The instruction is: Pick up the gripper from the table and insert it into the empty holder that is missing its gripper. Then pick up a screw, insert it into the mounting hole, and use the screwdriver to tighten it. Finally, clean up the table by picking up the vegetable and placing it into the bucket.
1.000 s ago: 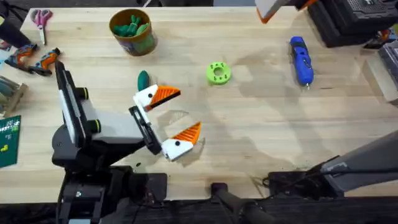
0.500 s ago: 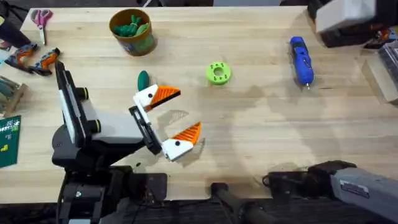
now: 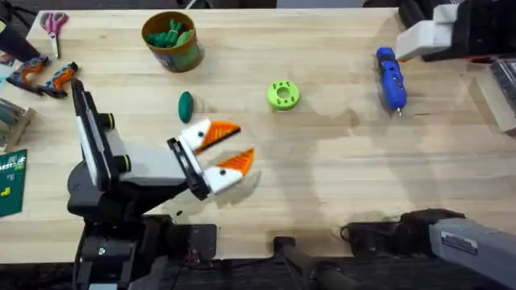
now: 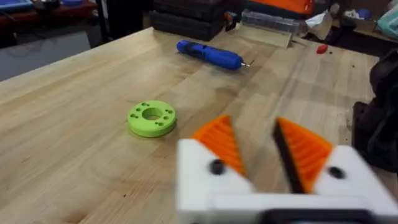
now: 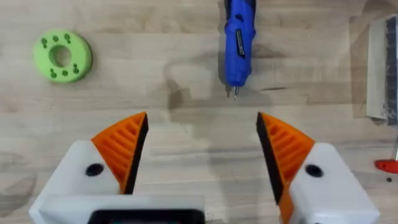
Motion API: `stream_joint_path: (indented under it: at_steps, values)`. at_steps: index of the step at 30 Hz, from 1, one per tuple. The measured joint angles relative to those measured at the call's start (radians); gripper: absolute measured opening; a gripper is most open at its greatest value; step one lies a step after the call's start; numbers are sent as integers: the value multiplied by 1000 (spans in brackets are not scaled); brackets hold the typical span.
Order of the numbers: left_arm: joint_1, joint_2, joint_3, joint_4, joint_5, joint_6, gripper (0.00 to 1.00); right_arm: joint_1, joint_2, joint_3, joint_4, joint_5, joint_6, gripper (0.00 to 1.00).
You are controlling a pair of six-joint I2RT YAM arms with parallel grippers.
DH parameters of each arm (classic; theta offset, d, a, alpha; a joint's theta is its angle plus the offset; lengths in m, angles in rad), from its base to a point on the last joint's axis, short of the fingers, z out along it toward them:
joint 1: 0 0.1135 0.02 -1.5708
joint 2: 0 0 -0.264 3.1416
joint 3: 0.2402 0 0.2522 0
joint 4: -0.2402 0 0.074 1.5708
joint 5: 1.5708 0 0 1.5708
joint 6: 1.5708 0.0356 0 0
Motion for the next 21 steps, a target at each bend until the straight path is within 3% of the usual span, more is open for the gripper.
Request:
stream_joint_path:
  at_steps: [2, 3, 4, 11, 15, 21]
  values:
    - [0, 0, 0, 0, 0, 0, 144, 0, 0, 0, 16, 0, -1, 992]
    - [0, 0, 0, 0, 0, 5, 35, 0, 0, 0, 24, 0, -7, 992]
    - [0, 0, 0, 0, 0, 4, 12, 0, 0, 0, 29, -1, -12, 992]
    - [0, 0, 0, 0, 0, 4, 5, -107, 30, 0, 63, -104, -119, 992]
    - [0, 0, 0, 0, 0, 4, 5, -197, 104, 0, 88, -153, -178, 992]
    - [0, 0, 0, 0, 0, 4, 5, -257, 232, 0, 160, -176, -223, 992]
